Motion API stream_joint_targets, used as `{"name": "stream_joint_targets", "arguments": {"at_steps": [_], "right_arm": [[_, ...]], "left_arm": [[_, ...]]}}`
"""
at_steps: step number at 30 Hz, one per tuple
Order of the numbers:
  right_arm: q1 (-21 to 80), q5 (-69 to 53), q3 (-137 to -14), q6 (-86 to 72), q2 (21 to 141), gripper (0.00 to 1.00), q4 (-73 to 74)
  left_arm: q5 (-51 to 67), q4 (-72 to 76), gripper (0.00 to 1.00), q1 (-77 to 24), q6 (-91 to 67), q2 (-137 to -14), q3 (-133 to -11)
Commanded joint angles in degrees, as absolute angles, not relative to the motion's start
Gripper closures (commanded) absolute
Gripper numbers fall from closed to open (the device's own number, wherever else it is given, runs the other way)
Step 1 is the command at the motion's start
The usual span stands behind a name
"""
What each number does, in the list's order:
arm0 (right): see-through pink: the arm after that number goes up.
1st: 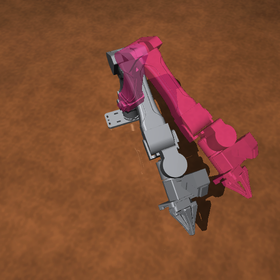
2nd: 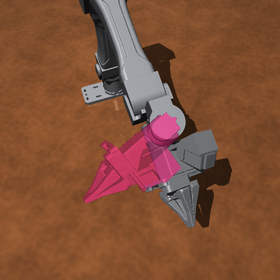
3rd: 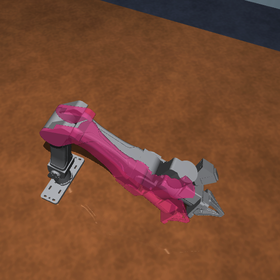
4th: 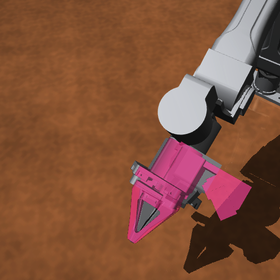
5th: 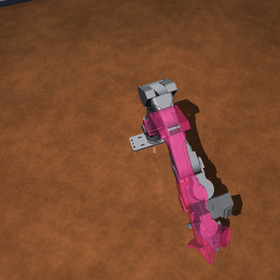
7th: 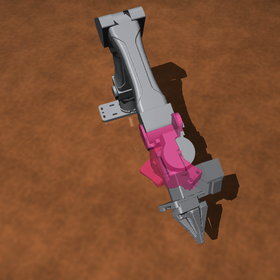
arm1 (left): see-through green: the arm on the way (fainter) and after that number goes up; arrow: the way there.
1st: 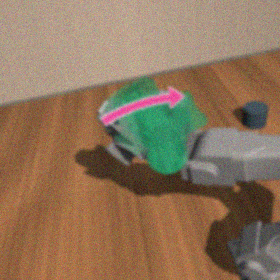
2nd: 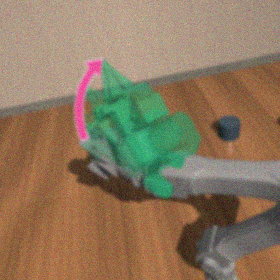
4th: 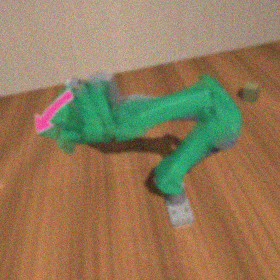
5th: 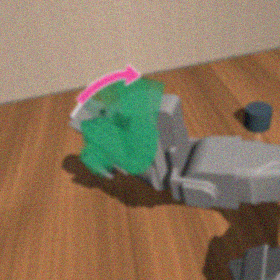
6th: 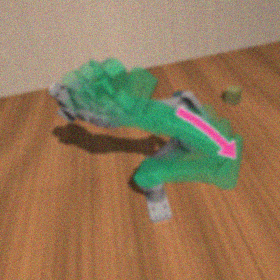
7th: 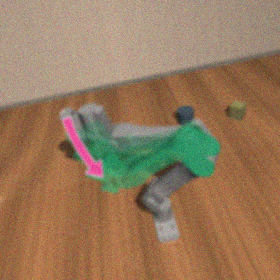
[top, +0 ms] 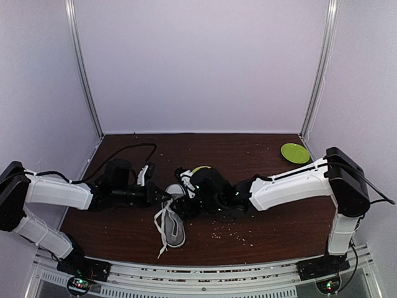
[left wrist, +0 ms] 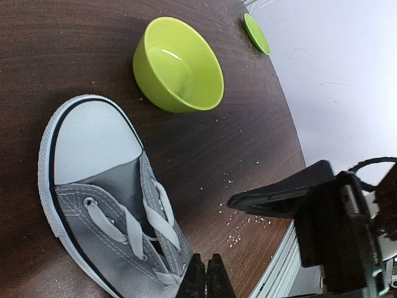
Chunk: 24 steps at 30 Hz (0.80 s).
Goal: Tie the shoes
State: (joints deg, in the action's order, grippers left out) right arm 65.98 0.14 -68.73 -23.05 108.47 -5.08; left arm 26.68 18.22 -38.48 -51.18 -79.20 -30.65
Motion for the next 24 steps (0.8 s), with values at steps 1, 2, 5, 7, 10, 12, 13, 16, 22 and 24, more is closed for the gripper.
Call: {"name": "stream_joint_targets", "arguments": {"at_steps": [1, 2, 5, 7, 10, 12, 13, 16, 22, 24], "right_arm": [[69.41, 4.95, -69.62, -20.47, 102.40, 0.27, 8.39], [70.61, 5.83, -70.76, -20.48, 102.43, 0.28, 10.69], [73.71, 7.30, -75.08, -20.41, 105.31, 0.30, 16.78], [75.40, 8.32, -78.53, -19.34, 108.01, 0.31, 19.00], [76.70, 8.36, -84.23, -17.68, 112.42, 0.36, 21.98], [77.00, 7.94, -86.86, -17.29, 114.66, 0.38, 23.30], [77.05, 7.77, -87.34, -16.69, 115.48, 0.39, 23.00], [77.07, 6.23, -88.63, -15.48, 117.34, 0.42, 22.94], [77.03, 6.54, -91.94, -13.52, 121.16, 0.42, 23.02], [77.04, 6.01, -92.42, -12.73, 121.95, 0.42, 22.55]], "left_arm": [[25.61, 21.45, 1.00, -38.76, -51.12, -78.31, -30.31], [25.72, 21.51, 1.00, -38.76, -51.05, -78.27, -30.32], [25.80, 21.62, 1.00, -38.76, -50.81, -78.31, -30.24], [25.64, 21.62, 1.00, -38.83, -50.52, -78.16, -30.11], [25.35, 21.95, 1.00, -38.76, -50.60, -78.42, -30.10], [25.86, 22.64, 1.00, -38.76, -50.83, -78.57, -30.06], [25.62, 22.45, 1.00, -38.61, -50.69, -78.40, -29.96], [25.51, 21.03, 1.00, -38.62, -49.77, -77.79, -30.48], [25.57, 22.22, 1.00, -38.59, -50.89, -77.55, -30.30], [25.47, 21.81, 1.00, -38.70, -50.66, -77.31, -30.40]]}}
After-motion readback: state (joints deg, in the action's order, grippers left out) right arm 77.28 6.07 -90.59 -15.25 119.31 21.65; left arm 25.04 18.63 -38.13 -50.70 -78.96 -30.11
